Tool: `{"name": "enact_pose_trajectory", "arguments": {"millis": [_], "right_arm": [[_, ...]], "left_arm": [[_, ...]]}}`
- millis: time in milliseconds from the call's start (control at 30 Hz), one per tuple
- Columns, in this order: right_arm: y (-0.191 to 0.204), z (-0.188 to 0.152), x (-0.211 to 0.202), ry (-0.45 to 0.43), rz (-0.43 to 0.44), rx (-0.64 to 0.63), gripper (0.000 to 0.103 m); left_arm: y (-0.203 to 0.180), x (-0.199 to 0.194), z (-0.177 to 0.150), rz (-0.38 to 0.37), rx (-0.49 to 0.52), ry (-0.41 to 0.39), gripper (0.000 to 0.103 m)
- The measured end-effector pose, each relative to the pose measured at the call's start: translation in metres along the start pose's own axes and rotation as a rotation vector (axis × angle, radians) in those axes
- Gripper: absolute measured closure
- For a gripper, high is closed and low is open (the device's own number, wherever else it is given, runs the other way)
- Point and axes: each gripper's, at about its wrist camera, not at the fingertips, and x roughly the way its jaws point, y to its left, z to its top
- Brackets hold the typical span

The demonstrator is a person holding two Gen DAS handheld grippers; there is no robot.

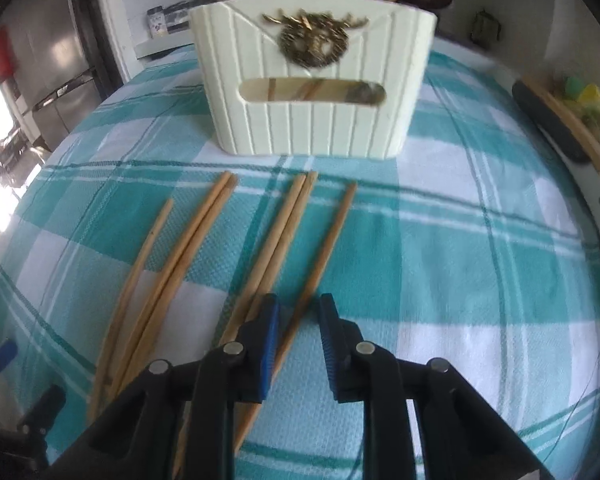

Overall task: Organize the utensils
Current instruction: 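Move both tools back down over the loose wooden chopsticks on the cloth, then grasp one wooden chopstick with the left tool while the right tool grasps another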

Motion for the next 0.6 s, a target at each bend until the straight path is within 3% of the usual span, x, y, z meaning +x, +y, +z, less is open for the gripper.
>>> {"name": "enact_pose_trajectory", "arguments": {"millis": [167, 467, 533, 600], "right_arm": [[-0.006, -0.005, -0.007, 0.011, -0.012, 0.006, 0.085], [-0.046, -0.064, -0.043, -0.005, -0.07, 0.051, 0.083], [-0.053, -0.069, -0.046, -0.013, -0.062, 0.082, 0.079], [-0.057, -0.075, -0.048, -0.021, -0.063, 0.108, 0.066]], "left_arm": [[0.003, -0.003, -0.003, -0.009, -0.003, -0.001, 0.001], [0.007, -0.001, 0.012, -0.084, -0.043, 0.002, 0.001], [0.004, 0.0, 0.025, -0.111, -0.066, -0.013, 0.001], [-0.001, 0.003, 0.041, -0.113, -0.087, -0.031, 0.001]]}}
